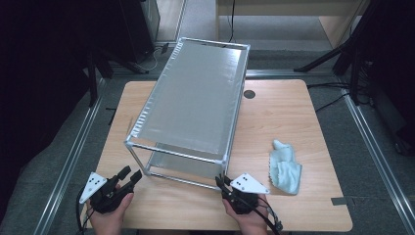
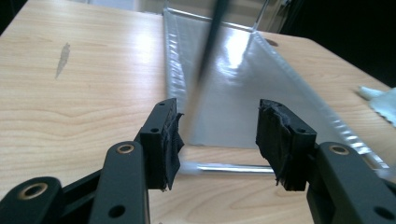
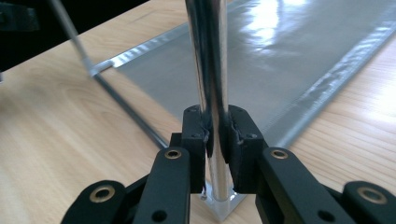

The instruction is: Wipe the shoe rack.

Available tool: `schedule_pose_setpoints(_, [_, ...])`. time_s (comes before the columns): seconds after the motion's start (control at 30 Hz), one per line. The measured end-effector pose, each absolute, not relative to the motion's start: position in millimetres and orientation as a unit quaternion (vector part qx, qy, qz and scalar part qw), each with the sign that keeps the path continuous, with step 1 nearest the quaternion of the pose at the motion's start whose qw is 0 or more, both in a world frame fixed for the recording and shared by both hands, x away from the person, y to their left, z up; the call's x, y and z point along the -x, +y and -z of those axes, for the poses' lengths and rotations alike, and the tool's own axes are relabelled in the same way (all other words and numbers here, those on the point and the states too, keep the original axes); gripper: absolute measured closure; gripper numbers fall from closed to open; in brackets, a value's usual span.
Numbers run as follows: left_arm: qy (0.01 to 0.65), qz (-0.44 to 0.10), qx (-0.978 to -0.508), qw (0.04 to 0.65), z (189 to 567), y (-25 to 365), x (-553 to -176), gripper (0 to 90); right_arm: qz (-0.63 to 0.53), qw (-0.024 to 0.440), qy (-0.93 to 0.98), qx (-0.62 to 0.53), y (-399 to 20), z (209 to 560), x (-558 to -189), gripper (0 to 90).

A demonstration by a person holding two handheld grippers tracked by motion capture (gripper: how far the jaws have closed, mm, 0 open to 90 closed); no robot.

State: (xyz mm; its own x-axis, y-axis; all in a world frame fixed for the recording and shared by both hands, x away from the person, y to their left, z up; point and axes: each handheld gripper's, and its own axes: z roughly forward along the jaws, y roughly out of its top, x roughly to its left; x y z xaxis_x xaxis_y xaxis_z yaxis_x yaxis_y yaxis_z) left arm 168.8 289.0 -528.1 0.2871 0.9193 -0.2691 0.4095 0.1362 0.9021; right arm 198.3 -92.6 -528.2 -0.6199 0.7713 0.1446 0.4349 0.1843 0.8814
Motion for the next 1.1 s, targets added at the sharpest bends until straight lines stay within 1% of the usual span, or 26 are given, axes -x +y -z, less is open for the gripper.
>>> schedule_pose_setpoints(0.07, [0.54, -0.249, -0.615, 0.518, 528, 284, -175, 50.0, -0.495, 0.174, 0.745, -0.411, -101, 528, -198, 78.6])
schedule_pose_setpoints(0.2, [0.521, -0.238, -0.633, 0.521, 528, 268, -188, 51.5, -0.491, 0.187, 0.736, -0.426, -119, 528, -194, 78.6])
schedule_pose_setpoints(0.27, [0.501, -0.237, -0.642, 0.529, 527, 259, -191, 52.5, -0.489, 0.194, 0.732, -0.433, -127, 528, -193, 78.6])
schedule_pose_setpoints(0.3, [0.483, -0.233, -0.653, 0.535, 526, 253, -193, 55.2, -0.487, 0.197, 0.729, -0.439, -131, 528, -193, 78.5])
schedule_pose_setpoints(0.37, [0.454, -0.231, -0.668, 0.541, 525, 244, -195, 68.2, -0.485, 0.204, 0.723, -0.449, -139, 527, -192, 78.5])
schedule_pose_setpoints(0.43, [0.431, -0.226, -0.684, 0.543, 523, 236, -195, 78.2, -0.482, 0.208, 0.716, -0.46, -147, 527, -192, 78.3])
schedule_pose_setpoints(0.53, [0.41, -0.218, -0.698, 0.545, 523, 228, -194, 79.8, -0.481, 0.21, 0.703, -0.48, -159, 526, -194, 77.7])
schedule_pose_setpoints(0.67, [0.401, -0.205, -0.702, 0.551, 524, 227, -187, 79.8, -0.479, 0.21, 0.699, -0.488, -165, 526, -201, 77.6])
schedule_pose_setpoints(0.87, [0.394, -0.194, -0.704, 0.558, 525, 232, -169, 79.7, -0.478, 0.205, 0.693, -0.5, -160, 525, -215, 77.1])
schedule_pose_setpoints(1.1, [0.396, -0.199, -0.7, 0.56, 526, 232, -150, 79.0, -0.47, 0.221, 0.694, -0.499, -149, 525, -228, 78.0])
